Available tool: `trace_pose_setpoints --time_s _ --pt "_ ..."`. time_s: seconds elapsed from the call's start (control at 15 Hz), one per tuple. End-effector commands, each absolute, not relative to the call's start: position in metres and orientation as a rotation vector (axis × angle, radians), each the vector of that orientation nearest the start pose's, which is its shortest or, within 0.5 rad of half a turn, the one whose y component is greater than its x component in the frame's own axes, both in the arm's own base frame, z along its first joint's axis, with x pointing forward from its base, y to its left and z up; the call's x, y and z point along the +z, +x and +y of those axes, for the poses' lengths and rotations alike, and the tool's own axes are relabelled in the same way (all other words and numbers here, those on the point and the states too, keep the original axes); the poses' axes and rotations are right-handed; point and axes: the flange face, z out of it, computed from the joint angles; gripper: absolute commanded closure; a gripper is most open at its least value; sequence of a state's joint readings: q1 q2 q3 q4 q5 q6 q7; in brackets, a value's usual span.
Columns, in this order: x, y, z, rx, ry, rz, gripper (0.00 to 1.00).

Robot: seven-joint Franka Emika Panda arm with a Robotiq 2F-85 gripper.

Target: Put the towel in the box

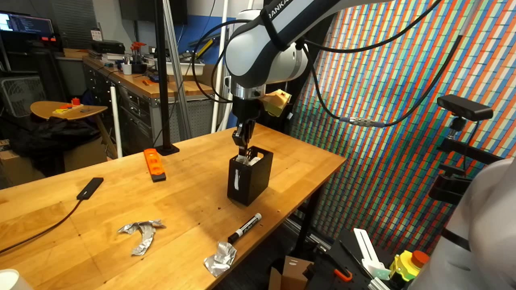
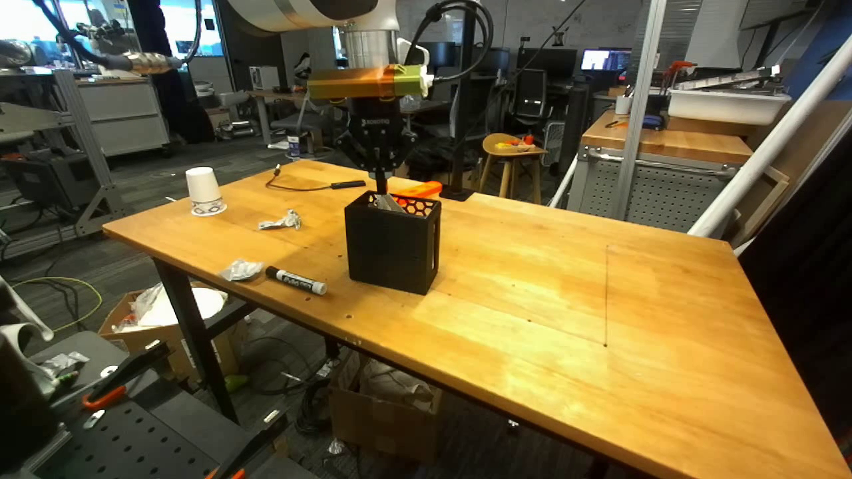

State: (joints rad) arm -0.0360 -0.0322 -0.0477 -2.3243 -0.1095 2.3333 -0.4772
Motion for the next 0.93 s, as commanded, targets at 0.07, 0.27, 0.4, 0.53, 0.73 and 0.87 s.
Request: trace_pose_setpoints --time_s 0.07,0.27,0.4,0.53,0.73,0.87 --pt "0.351 0.507 -0.049 -0.020 -3.135 -0.695 1.00" --pt "0.336 0.507 -0.050 0.013 -3.123 -0.677 1.00" --pt "0.325 0.506 -0.052 0.040 -3.112 -0.659 1.00" --pt "0.314 0.506 -0.056 0.069 -3.103 -0.637 1.00" --pt "0.298 0.505 -0.063 0.107 -3.090 -0.596 1.00" --pt "0.288 0.506 -0.068 0.119 -3.072 -0.571 1.00"
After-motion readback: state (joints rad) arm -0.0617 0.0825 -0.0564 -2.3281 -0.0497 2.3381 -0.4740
